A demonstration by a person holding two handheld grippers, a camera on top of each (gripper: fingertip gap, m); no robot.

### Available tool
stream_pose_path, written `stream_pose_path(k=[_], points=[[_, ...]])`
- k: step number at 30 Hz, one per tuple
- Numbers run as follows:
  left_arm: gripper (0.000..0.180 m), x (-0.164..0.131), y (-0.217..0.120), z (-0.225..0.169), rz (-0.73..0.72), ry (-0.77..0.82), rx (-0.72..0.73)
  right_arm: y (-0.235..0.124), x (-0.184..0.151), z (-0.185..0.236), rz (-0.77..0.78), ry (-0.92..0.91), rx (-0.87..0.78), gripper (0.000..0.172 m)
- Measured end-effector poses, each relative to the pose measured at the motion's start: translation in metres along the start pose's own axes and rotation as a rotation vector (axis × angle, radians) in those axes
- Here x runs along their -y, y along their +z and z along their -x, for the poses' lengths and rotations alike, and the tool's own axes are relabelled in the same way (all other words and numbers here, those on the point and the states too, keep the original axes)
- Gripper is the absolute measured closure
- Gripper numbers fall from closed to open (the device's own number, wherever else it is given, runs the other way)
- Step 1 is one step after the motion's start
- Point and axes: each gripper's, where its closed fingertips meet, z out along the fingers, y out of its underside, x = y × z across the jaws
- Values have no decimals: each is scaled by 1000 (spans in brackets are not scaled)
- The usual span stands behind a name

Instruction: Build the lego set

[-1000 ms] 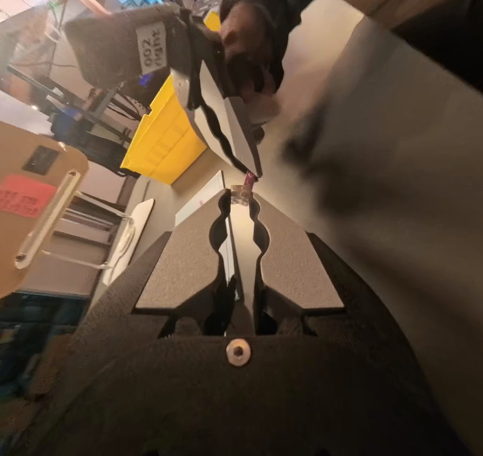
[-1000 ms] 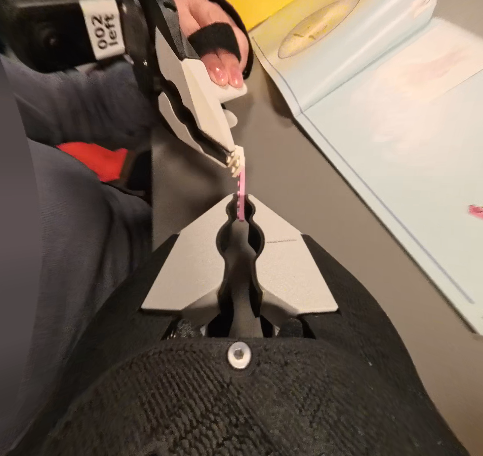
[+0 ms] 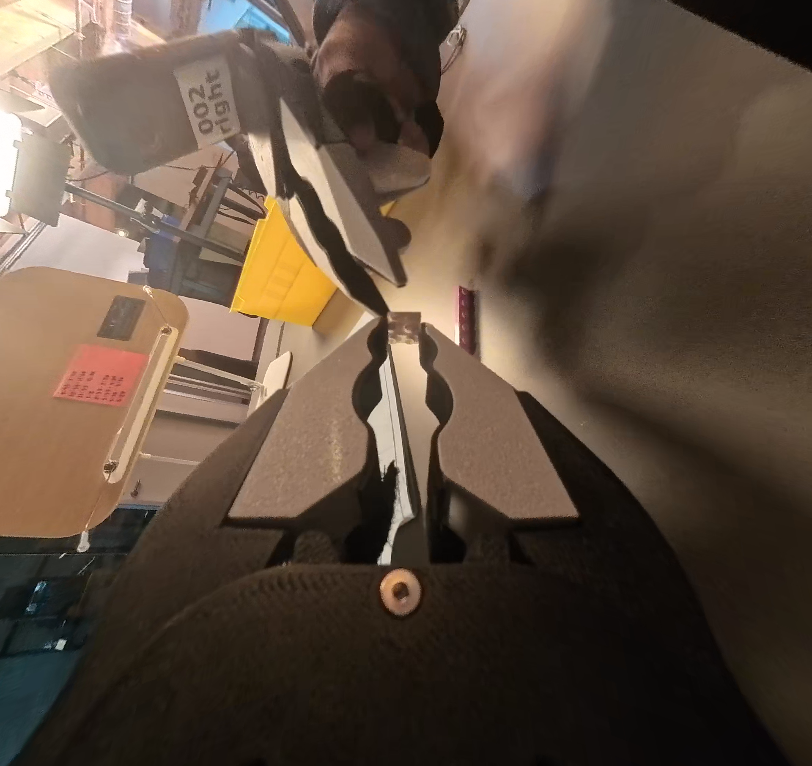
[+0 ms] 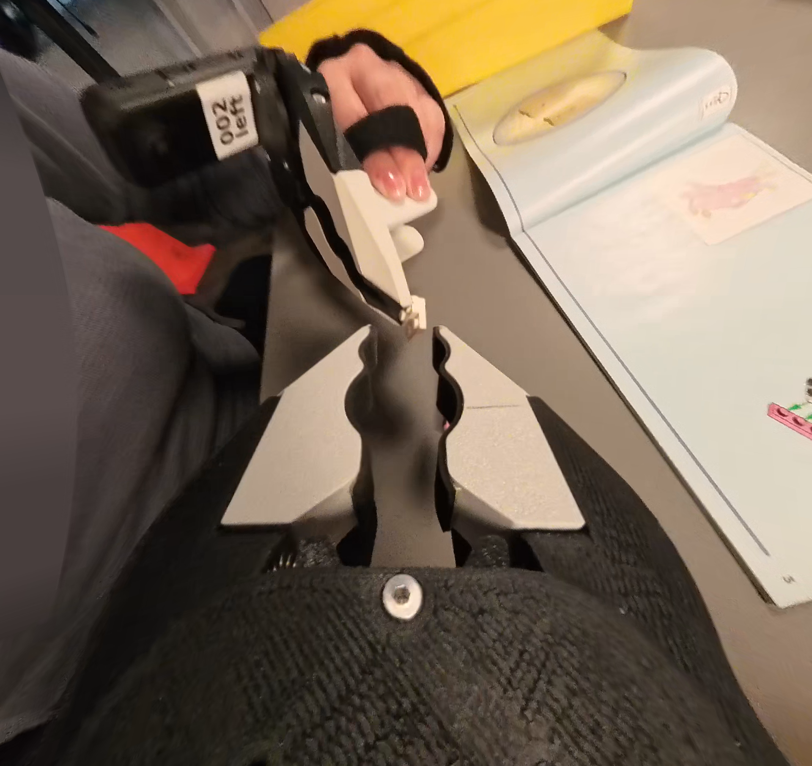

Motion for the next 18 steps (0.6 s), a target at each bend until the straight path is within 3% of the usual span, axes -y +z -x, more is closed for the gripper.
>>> stream_pose_path(k=[6, 10, 12, 15, 18], points=[[168, 8, 0, -2, -37, -17, -8, 4, -2, 1, 29, 5, 7, 165], [167, 10, 1, -6, -51, -64, -38, 5, -6, 2, 53, 4, 10, 167], [170, 9, 2, -6, -45, -185, -55, 6, -10, -1, 78, -56, -47, 168], [145, 8, 1, -12, -11, -445, -187, 10, -19, -1, 138, -204, -148, 169], [150, 16, 0, -13, -30, -550, -268, 16, -23, 1, 163, -346, -236, 169]])
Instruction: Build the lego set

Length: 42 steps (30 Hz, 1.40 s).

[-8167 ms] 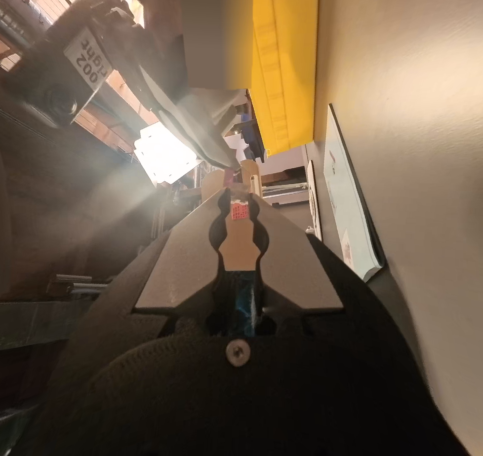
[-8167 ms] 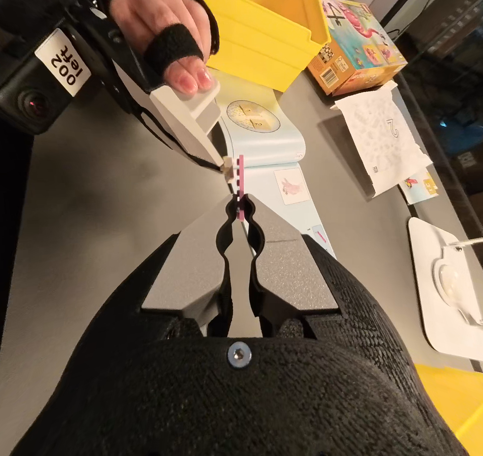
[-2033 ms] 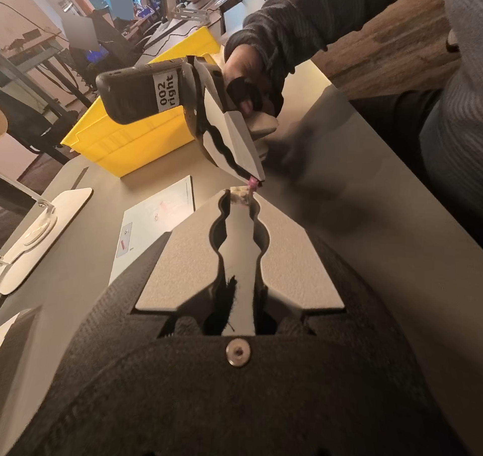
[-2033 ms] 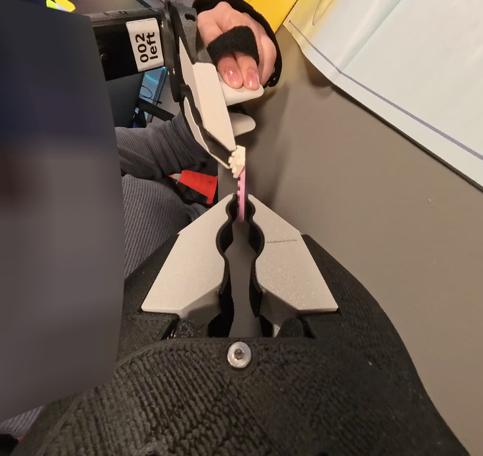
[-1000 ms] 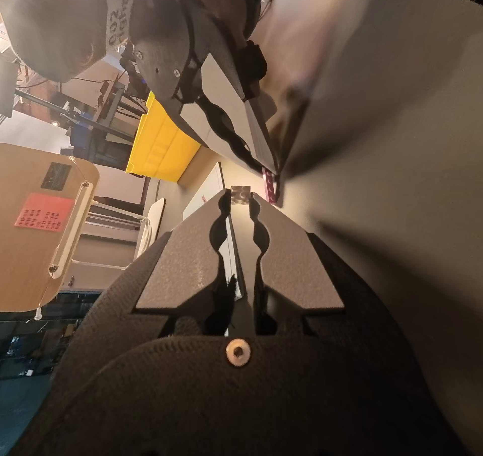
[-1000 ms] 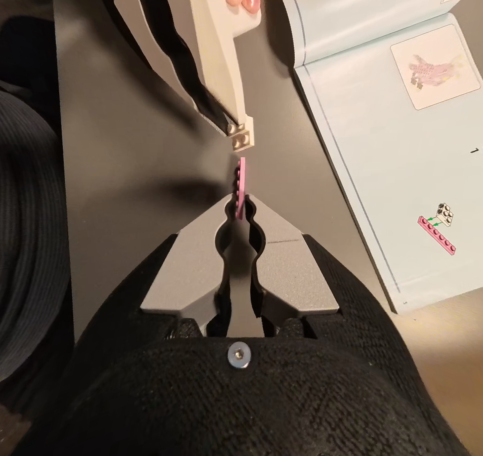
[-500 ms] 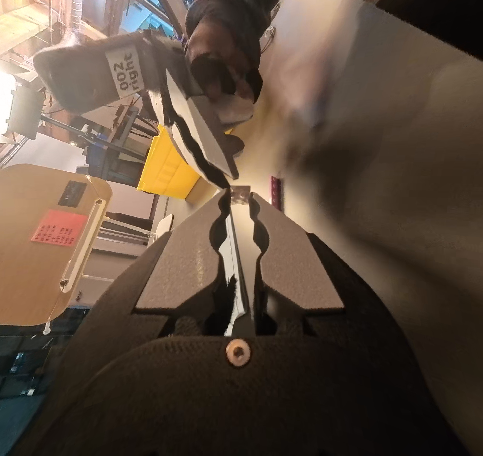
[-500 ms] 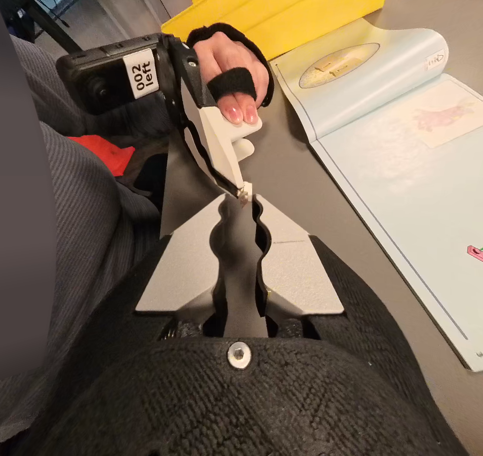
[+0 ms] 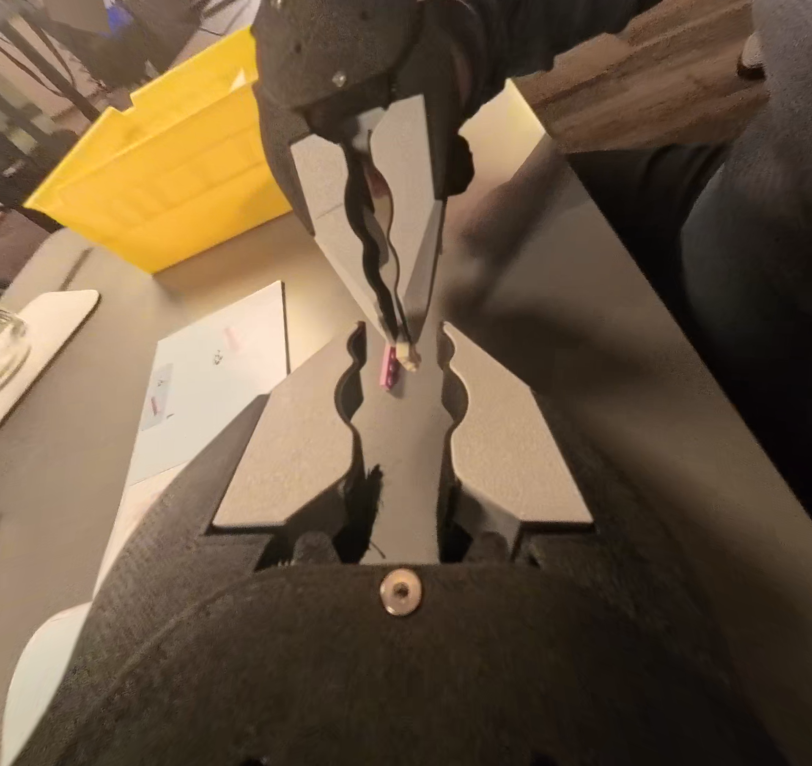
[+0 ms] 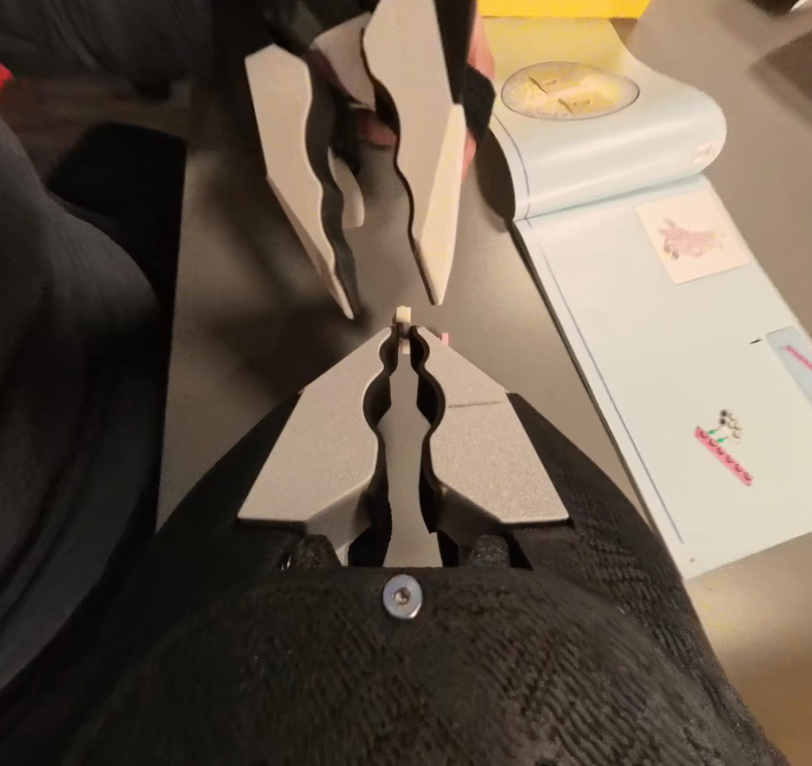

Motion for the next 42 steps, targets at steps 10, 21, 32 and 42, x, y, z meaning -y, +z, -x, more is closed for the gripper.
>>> stream_pose_path(k=[10, 21, 32, 42], points=[[180, -11, 9, 3, 101, 34, 26, 0, -3, -3, -22, -102, -141, 169], [180, -22, 8, -7, 199, 125, -71, -6, -5, -7, -61, -121, -174, 141], [180, -30, 0, -1, 184, 48, -61, 4, -22, 4, 0, -113, -20, 140], [156, -25, 0, -3, 134, 68, -40, 17, -23, 7, 115, -67, 118, 157]])
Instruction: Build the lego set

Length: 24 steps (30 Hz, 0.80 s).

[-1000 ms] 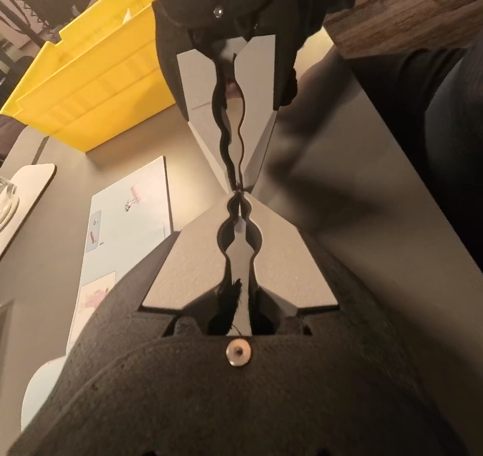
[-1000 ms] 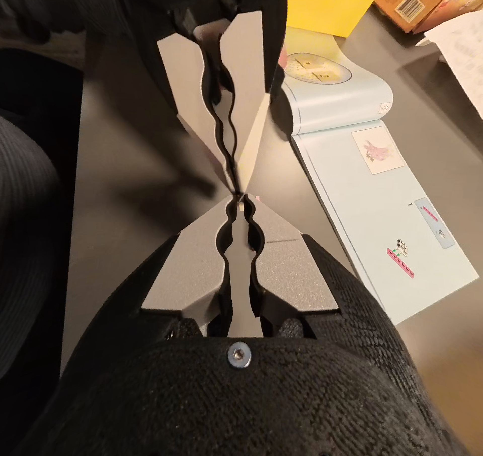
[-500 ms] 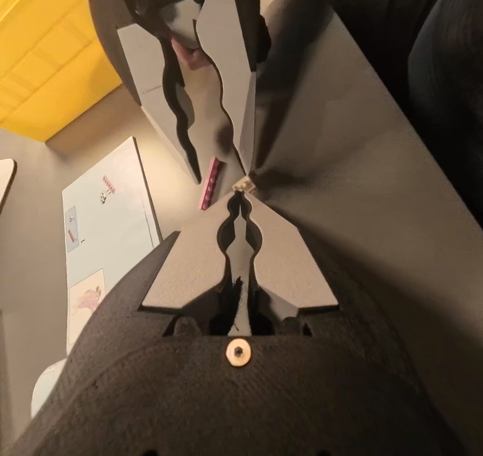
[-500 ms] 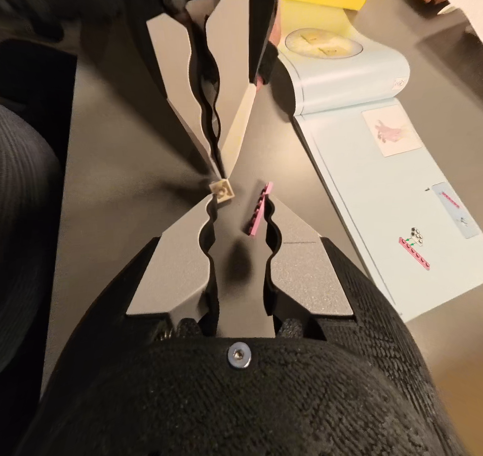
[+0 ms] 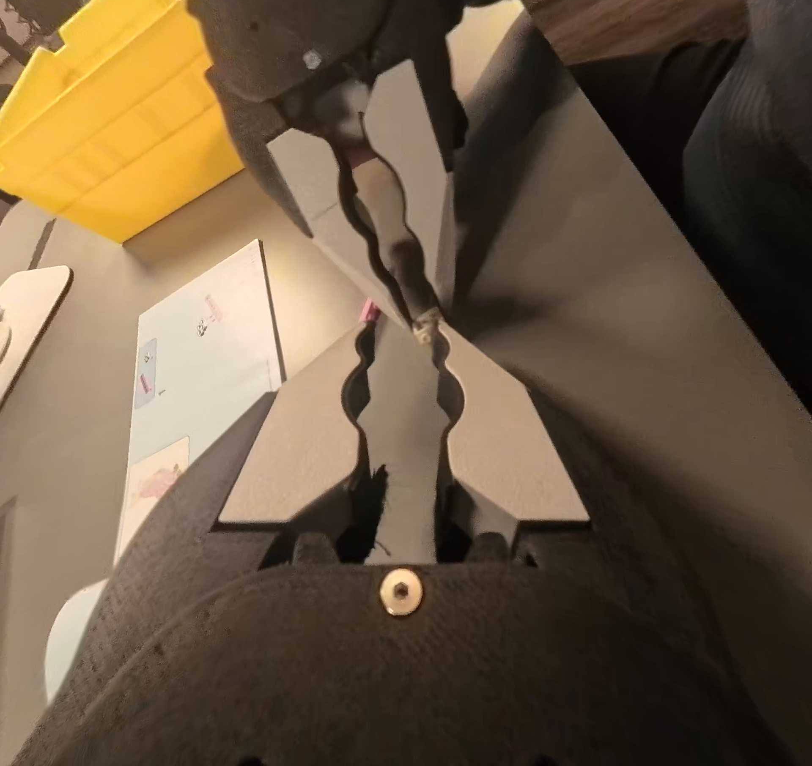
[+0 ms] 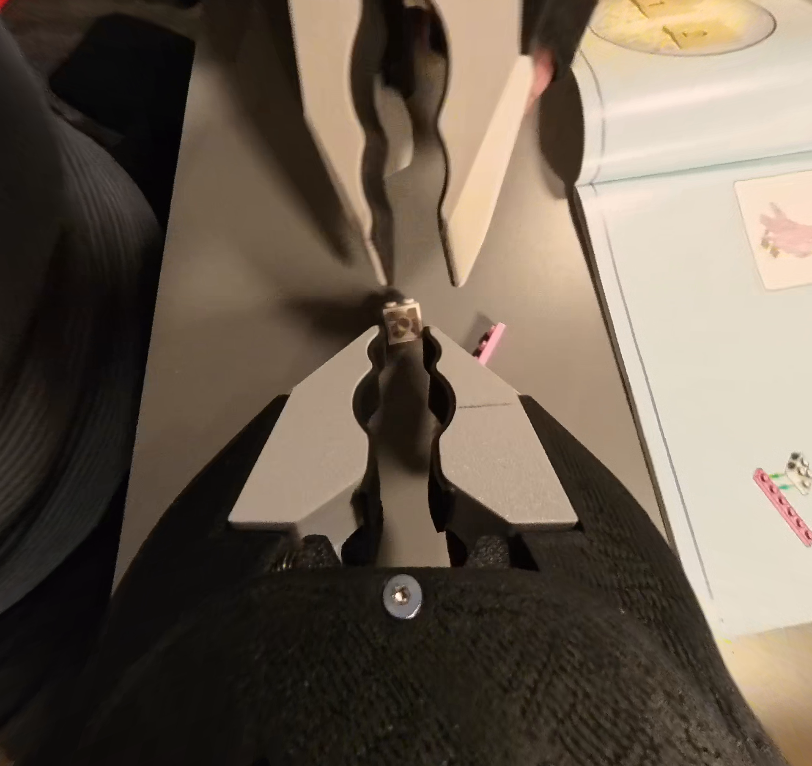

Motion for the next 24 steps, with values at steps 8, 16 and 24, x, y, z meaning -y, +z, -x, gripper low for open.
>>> stream_pose_path(k=[8, 16, 24], points=[[168, -1, 12, 5, 83, 345, 172, -13, 15, -7, -154, 283, 102, 157], [173, 3, 6, 14, 12, 89, 125, -30, 29, -17, -310, 83, -133, 148], [173, 14, 2, 7, -120, -179, -45, -31, 33, -7, -308, -66, -189, 167]])
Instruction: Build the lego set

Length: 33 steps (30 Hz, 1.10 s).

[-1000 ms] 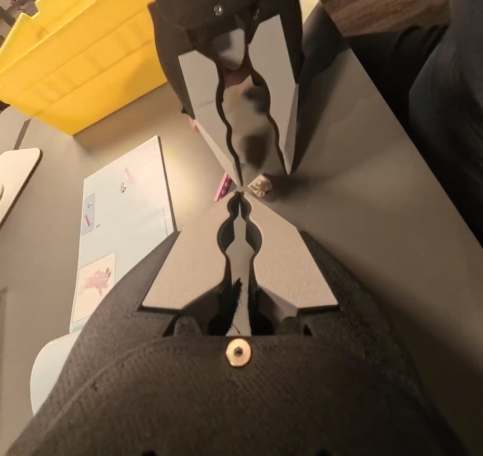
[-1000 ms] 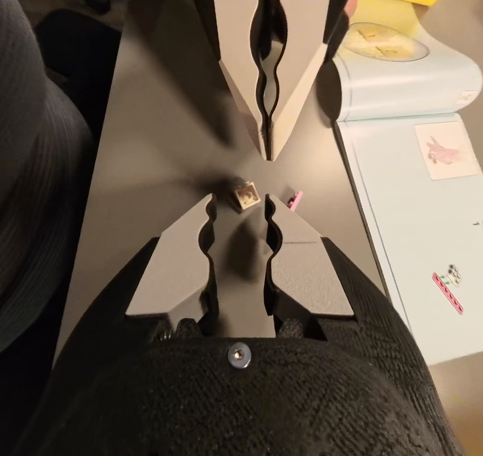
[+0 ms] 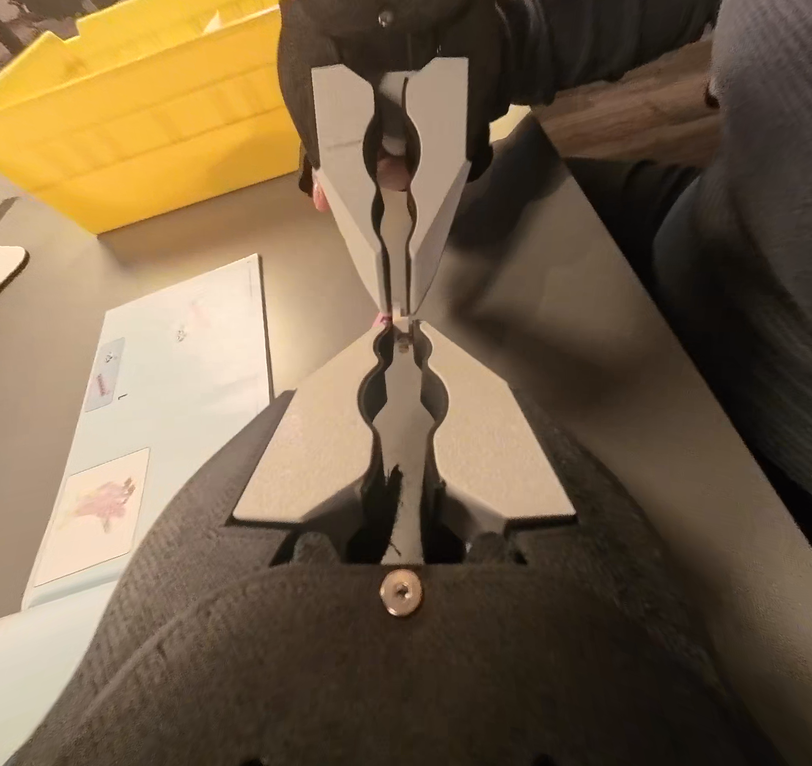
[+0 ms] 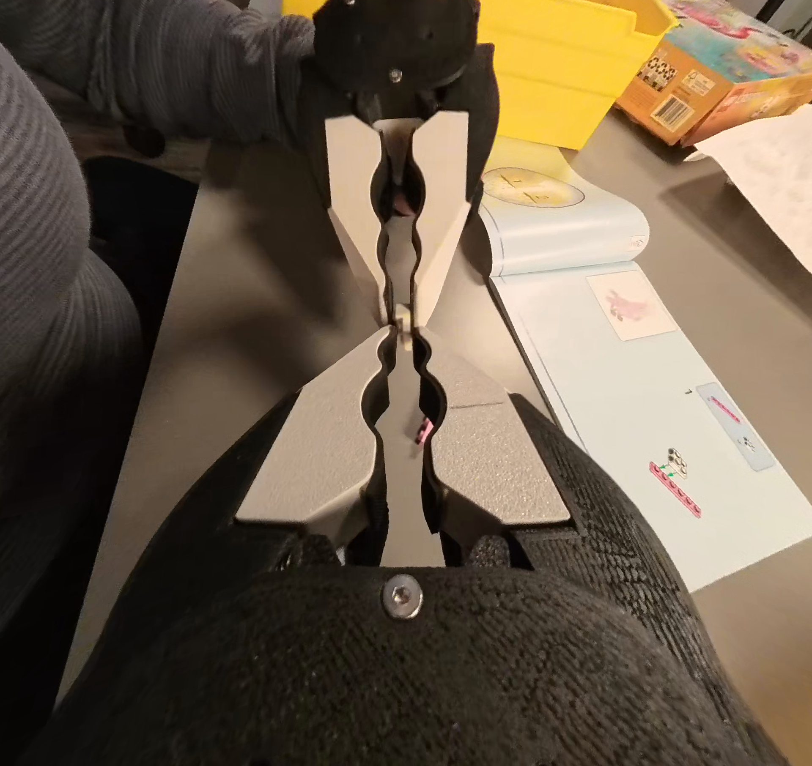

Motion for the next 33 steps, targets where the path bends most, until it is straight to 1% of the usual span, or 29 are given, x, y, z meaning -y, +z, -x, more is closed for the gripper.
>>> stream_pose_path(k=[1, 3, 7, 9, 11, 12, 14, 15, 16, 19, 22, 25, 26, 31, 33], points=[[173, 3, -1, -2, -18, -15, -15, 0, -1, 0, 4, 3, 2, 165], [173, 1, -1, -1, -9, -30, -20, 0, 0, 1, -9, 21, 16, 163], [173, -1, 0, -4, 11, -33, -42, 3, -3, 2, 9, 37, 29, 166], [173, -4, 1, -3, 27, -51, -39, 4, -6, 2, 27, 53, 28, 169], [172, -8, 2, 2, 55, -64, -1, 7, -12, -2, 60, 100, 11, 169], [167, -11, 3, 5, 79, -54, 31, 9, -16, -4, 84, 124, 1, 169], [145, -17, 4, 9, 124, -9, 78, 12, -26, -9, 134, 161, -41, 169], [139, -20, 4, 10, 143, 13, 93, 14, -29, -10, 150, 176, -55, 169], [137, -23, 4, 11, 160, 30, 102, 16, -31, -11, 158, 192, -76, 169], [137, -28, 5, 10, 190, 41, 100, 19, -35, -12, 178, 232, -128, 169], [149, -29, 5, 8, 202, 75, 91, 19, -35, -9, 194, 199, -152, 169], [166, -34, 3, 10, 265, 208, 94, 18, -35, -8, 213, 184, -162, 169], [168, -35, 1, 13, 283, 250, 100, 17, -36, -8, 220, 182, -164, 169], [163, -24, -1, 6, 279, 277, 4, 17, -36, -8, 237, 176, -174, 169], [163, -22, 2, 6, 300, 290, -15, 17, -36, -8, 241, 173, -175, 169]])
